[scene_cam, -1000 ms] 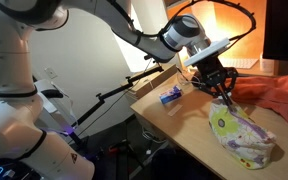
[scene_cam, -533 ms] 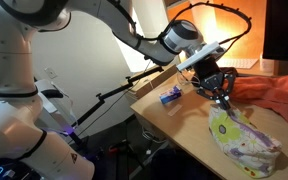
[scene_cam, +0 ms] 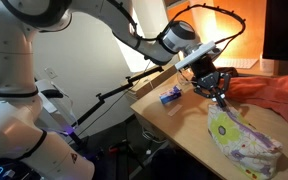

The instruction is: Move the white purse to the left

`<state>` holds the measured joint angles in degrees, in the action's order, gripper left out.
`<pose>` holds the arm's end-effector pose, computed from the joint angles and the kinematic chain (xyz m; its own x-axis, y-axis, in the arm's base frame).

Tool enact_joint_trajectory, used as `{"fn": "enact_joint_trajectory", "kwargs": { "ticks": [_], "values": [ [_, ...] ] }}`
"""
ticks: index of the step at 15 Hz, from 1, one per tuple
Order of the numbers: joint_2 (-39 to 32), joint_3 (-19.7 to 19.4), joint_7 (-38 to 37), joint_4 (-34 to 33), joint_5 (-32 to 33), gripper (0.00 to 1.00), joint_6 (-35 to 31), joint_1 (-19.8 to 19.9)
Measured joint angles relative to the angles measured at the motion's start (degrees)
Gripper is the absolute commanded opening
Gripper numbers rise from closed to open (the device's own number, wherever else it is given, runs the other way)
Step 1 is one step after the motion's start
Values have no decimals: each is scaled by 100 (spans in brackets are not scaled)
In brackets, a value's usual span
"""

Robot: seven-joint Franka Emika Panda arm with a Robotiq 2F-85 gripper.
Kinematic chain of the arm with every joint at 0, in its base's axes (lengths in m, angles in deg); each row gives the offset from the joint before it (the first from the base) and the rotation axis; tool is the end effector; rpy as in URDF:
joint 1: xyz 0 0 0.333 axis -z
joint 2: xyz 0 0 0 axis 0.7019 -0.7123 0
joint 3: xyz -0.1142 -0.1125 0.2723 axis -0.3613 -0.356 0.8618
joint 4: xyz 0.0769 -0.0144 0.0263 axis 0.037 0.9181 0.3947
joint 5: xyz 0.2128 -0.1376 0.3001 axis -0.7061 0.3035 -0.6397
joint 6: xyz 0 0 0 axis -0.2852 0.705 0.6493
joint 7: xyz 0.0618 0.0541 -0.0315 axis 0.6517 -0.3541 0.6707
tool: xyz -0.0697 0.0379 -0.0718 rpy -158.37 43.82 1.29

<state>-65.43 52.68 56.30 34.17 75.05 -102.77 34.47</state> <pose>0.6218 0.0697 0.2113 0.5387 0.5273 -0.6571 0.8369 -0.4248 0.3452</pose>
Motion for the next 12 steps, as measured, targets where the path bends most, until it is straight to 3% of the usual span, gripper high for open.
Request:
{"fn": "enact_joint_trajectory", "kwargs": {
  "ticks": [12],
  "values": [
    [-432,361,608,-518,512,1,724,-318]
  ]
}}
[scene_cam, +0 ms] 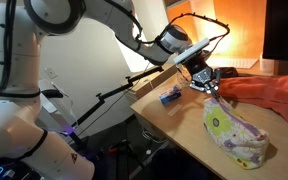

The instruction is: Move the white purse to the left

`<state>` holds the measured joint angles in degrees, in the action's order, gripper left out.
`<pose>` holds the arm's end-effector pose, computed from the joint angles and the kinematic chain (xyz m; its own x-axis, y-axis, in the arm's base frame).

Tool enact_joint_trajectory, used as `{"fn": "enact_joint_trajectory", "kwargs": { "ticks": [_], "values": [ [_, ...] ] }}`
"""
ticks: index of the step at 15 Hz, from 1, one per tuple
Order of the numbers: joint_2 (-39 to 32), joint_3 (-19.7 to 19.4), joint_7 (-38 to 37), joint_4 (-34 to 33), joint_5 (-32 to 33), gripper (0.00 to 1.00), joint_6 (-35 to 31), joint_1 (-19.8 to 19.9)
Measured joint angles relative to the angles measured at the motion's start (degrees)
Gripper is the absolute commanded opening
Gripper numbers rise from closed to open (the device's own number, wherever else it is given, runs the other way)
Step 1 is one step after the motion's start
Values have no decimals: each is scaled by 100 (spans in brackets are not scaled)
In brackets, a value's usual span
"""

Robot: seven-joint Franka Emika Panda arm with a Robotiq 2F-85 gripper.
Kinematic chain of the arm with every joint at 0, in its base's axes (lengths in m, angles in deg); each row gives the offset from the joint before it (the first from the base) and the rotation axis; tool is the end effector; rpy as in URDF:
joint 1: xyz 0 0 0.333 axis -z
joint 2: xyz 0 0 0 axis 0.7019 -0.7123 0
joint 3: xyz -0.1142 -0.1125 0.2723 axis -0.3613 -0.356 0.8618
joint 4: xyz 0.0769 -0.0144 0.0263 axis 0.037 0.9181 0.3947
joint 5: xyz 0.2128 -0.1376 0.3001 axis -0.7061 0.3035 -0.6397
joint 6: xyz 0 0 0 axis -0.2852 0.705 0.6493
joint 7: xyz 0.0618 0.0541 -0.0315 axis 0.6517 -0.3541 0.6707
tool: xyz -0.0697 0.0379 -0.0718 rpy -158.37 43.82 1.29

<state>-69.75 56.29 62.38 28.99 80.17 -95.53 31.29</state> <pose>0.6245 0.1270 0.2009 0.3644 0.5339 -0.7630 0.9301 -0.2484 0.2705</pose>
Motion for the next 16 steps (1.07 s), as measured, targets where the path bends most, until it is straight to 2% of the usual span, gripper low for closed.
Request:
{"fn": "enact_joint_trajectory", "kwargs": {
  "ticks": [4,8,11,16],
  "values": [
    [-220,85,487,-115,674,1,151,-235],
    [-306,260,1197,-131,1166,1,74,-264],
    [-294,390,1990,-137,1269,1,-375,-119],
    [-183,544,3391,-134,1179,1,-1434,339]
  ]
}}
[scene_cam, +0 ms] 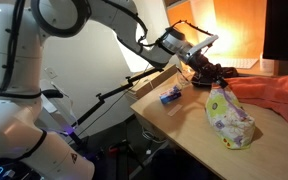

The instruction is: Move the white purse to the left

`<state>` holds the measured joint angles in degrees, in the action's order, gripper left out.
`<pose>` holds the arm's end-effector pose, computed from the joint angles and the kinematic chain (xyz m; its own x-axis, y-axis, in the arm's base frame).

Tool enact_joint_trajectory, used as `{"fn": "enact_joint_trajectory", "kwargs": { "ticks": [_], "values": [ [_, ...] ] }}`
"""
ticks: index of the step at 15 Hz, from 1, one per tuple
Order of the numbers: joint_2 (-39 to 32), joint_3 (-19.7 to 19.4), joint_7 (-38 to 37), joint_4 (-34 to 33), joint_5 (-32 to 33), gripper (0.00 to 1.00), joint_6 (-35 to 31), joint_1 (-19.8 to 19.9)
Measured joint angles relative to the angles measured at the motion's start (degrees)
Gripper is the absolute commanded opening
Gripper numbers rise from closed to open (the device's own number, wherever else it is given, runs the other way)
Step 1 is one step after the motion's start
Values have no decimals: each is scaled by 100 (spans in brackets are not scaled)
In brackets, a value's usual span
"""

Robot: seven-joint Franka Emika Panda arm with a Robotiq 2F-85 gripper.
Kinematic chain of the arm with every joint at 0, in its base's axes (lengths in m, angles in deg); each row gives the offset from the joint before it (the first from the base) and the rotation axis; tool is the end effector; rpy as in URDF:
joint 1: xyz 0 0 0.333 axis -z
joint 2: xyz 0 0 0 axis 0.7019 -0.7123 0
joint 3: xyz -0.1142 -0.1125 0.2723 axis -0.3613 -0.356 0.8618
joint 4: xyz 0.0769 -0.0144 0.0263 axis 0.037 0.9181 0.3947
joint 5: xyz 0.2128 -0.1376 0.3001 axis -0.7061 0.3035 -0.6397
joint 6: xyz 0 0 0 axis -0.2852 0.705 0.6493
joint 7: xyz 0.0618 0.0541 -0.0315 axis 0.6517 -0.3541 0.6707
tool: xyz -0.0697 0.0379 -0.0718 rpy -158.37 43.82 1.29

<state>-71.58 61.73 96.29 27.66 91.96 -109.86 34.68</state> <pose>0.6506 0.1696 0.1982 -0.2956 0.5911 -0.7505 0.9195 0.3891 -0.0556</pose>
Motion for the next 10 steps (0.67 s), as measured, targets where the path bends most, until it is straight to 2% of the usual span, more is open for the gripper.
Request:
{"fn": "enact_joint_trajectory", "kwargs": {
  "ticks": [4,10],
  "values": [
    [76,69,1142,1,-424,1,-601,307],
    [124,115,3135,19,-1216,1,-1131,499]
  ]
}}
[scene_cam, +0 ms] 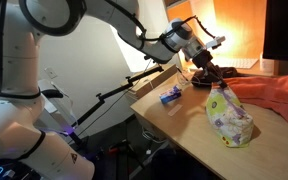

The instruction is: Move the white purse to the left

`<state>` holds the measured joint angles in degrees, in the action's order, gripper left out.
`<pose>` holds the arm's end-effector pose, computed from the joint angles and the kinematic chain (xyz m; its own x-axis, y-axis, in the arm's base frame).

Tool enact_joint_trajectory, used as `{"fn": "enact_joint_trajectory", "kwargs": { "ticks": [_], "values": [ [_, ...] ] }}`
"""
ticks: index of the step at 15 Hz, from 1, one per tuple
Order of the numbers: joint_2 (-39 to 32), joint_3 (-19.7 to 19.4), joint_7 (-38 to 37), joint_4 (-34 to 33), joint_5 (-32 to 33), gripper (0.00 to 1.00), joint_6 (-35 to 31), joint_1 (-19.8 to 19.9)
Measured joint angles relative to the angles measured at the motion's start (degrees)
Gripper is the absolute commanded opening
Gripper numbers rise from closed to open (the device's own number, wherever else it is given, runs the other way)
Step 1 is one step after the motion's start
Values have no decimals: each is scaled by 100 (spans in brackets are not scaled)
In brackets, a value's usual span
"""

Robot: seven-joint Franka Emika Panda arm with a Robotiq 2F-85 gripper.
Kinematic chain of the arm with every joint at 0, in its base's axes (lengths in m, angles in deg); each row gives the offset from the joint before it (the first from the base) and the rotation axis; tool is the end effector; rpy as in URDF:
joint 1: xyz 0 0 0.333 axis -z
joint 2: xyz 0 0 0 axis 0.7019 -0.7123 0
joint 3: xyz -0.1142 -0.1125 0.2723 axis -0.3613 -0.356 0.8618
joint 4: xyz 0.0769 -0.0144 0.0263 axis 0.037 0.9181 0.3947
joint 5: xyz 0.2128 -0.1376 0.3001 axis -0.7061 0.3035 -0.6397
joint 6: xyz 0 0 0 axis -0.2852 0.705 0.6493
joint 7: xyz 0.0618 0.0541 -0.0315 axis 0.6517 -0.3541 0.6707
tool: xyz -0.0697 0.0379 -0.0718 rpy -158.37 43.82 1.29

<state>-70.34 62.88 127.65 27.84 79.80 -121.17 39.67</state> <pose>0.6657 0.1531 0.2124 -0.6643 0.5483 -0.5080 0.7141 0.6662 -0.2148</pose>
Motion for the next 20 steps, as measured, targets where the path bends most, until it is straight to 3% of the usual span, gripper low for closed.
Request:
{"fn": "enact_joint_trajectory", "kwargs": {
  "ticks": [8,20],
  "values": [
    [48,20,2291,2,-928,1,-153,105],
    [295,99,4474,149,-1507,1,-201,-36]
  ]
}}
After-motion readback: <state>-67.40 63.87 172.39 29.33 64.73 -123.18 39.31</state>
